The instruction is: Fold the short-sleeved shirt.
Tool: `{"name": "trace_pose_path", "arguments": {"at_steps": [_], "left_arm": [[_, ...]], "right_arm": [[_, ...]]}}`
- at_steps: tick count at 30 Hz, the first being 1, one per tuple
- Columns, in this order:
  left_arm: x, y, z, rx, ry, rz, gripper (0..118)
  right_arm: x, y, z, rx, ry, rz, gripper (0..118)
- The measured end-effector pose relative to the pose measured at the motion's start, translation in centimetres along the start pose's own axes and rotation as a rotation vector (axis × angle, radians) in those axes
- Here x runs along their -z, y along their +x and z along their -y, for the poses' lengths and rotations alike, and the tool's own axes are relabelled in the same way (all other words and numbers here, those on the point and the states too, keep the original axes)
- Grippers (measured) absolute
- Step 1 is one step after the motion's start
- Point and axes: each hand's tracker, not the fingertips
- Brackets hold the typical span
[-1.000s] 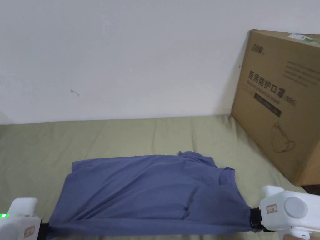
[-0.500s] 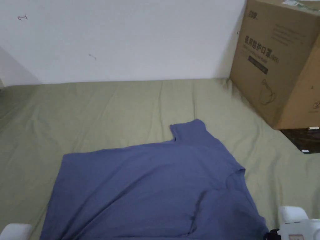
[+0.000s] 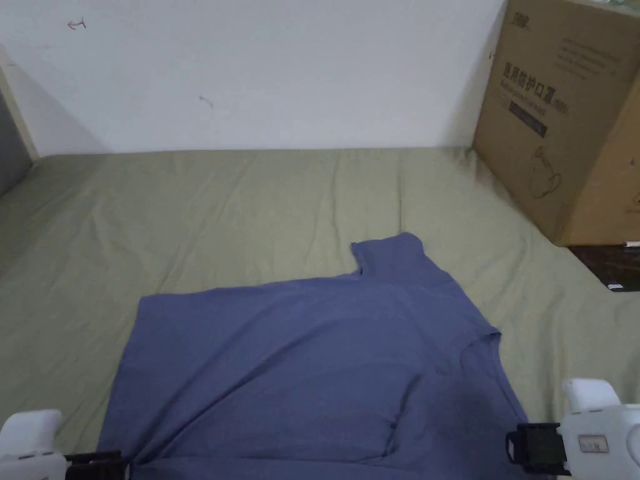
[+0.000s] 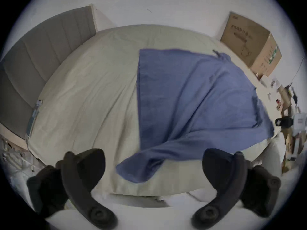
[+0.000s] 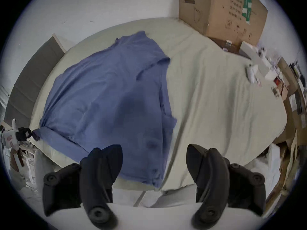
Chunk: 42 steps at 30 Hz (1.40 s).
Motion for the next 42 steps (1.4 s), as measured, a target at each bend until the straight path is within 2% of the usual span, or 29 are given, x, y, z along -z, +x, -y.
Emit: {"name": "trace_pose_path", "arguments": {"at_steps": [3,4,5,6,7,8,10,13,17,21,22,23,25,26,34,37,39,40,41,42], "left_arm": [[-0.4,1.6,-2.1,-0.036,0.008,0.041,112],[-0.5,2.0,-2.7,-0.043,0.027,0.058,99],[-0.4,2.3,-3.3,-0.046,0.041,0.062,73],[0.1,2.7,-3.6,-0.049,0.042,0.066,34],[0.8,3.1,-3.7,-0.064,0.042,0.056,0],[1.4,3.3,-3.7,-0.079,0.047,0.025,0],[2.7,3.6,-3.5,-0.097,-0.005,0.049,0],[3.8,3.9,-4.1,-0.115,-0.022,0.065,0],[6.4,3.4,-7.9,-0.096,-0.035,0.046,0],[9.7,2.5,-13.3,-0.097,-0.016,0.014,0],[11.1,1.8,-14.7,-0.09,-0.017,-0.009,12],[12.4,1.5,-16.1,-0.083,-0.024,-0.03,37],[15.0,0.8,-18.7,-0.073,-0.045,-0.067,104],[16.6,0.2,-19.7,-0.068,-0.063,-0.072,112],[23.5,-1.5,-25.5,-0.156,-0.086,-0.078,108],[25.7,-1.4,-25.9,-0.164,-0.12,-0.105,98],[26.7,-1.1,-25.5,-0.156,-0.146,-0.113,98],[26.6,-0.8,-25.4,-0.147,-0.141,-0.121,93],[25.5,-0.3,-25.5,-0.142,-0.124,-0.134,81],[25.0,0.1,-25.5,-0.131,-0.1,-0.154,64]], "right_arm": [[-0.3,-1.3,-3.1,-0.013,0.057,-0.054,82],[-0.4,-1.9,-4.2,-0.022,0.069,-0.063,73],[-0.3,-2.5,-4.9,-0.037,0.091,-0.068,51],[0.1,-3.2,-5.6,-0.057,0.103,-0.074,13],[0.7,-3.7,-5.9,-0.029,0.103,-0.062,0],[1.3,-4.1,-6.2,-0.001,0.086,-0.096,0],[3.1,-4.9,-6.4,-0.025,0.026,-0.176,0],[5.4,-6.3,-7.8,-0.08,-0.003,-0.091,0],[7.9,-7.1,-11.8,-0.062,0.001,-0.12,0],[10.7,-8.3,-15.7,-0.113,0.015,-0.072,0],[11.5,-8.4,-16.5,-0.113,0.015,-0.069,0],[12.1,-8.4,-17.1,-0.112,0.016,-0.069,0],[13.1,-8.4,-18.2,-0.093,0.008,-0.079,0],[13.6,-8.4,-18.5,-0.089,0.006,-0.079,0],[15.5,-7.6,-18.8,-0.09,-0.023,-0.056,0],[16.0,-7.1,-18.6,-0.085,-0.036,-0.045,0],[16.4,-6.9,-18.4,-0.077,-0.044,-0.042,0],[16.4,-6.8,-18.3,-0.074,-0.047,-0.044,0],[16.4,-6.7,-18.2,-0.071,-0.052,-0.045,0],[16.5,-6.7,-18.1,-0.069,-0.053,-0.047,0]]}}
